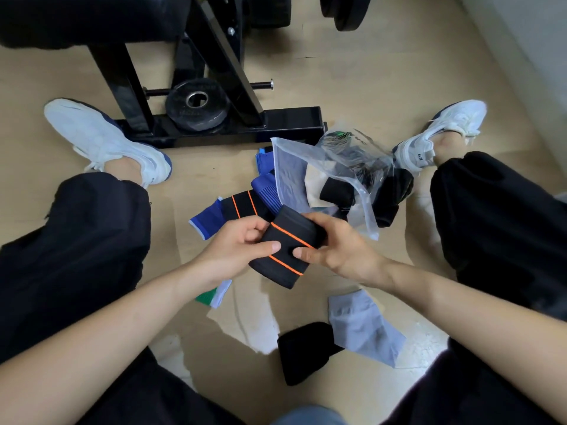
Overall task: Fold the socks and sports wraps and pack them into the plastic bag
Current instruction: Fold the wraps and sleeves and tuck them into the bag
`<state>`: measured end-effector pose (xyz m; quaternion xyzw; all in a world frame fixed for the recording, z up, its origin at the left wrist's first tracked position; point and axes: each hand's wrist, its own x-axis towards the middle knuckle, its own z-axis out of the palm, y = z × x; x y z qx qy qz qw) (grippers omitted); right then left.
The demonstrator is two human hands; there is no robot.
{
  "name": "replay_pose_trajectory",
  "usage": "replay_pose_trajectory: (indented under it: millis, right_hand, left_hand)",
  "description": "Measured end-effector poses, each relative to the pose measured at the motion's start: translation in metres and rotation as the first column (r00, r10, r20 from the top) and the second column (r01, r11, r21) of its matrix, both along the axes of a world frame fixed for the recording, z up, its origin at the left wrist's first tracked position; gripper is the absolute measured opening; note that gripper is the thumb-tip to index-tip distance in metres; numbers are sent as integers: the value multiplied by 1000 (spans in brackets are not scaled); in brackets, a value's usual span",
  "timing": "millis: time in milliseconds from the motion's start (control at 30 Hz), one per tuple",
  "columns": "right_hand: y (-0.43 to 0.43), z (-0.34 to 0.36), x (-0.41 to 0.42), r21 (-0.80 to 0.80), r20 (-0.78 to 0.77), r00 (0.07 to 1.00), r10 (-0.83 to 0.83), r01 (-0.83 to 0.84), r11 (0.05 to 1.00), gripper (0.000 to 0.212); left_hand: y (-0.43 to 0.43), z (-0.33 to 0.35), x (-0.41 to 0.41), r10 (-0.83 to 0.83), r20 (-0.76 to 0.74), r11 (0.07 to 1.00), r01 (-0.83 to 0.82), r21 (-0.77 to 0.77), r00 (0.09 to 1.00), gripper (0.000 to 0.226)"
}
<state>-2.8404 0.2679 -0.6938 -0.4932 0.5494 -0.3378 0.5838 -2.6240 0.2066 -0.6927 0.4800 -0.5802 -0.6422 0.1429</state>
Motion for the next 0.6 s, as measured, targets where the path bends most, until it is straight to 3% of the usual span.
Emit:
replay_pose_trajectory:
  millis: [100,200,333,467,600]
  right_hand:
    - [-1,1,5,49,150,972,-182,177,983,43]
    - [-3,2,4,95,149,941,-304,293,951,40]
    - [-5,-1,2,124,157,902,-402,386,914,32]
    - [-6,-3,6,95,123,896,-428,418,903,26]
    - [-7,-7,8,57,80,885,-459,456,888,24]
  left_hand:
    - [14,-1,-8,214,-51,975,-211,68,975,16]
    - [20,-6,-15,405,-87,910,-392,134,910,20]
    - [20,-5,-24,482,-100,874,-470,122,870,17]
    - [20,-8,-28,495,15,847,-478,-233,869,20]
    - [26,-10,-27,451,84,784,-349,-514,889,28]
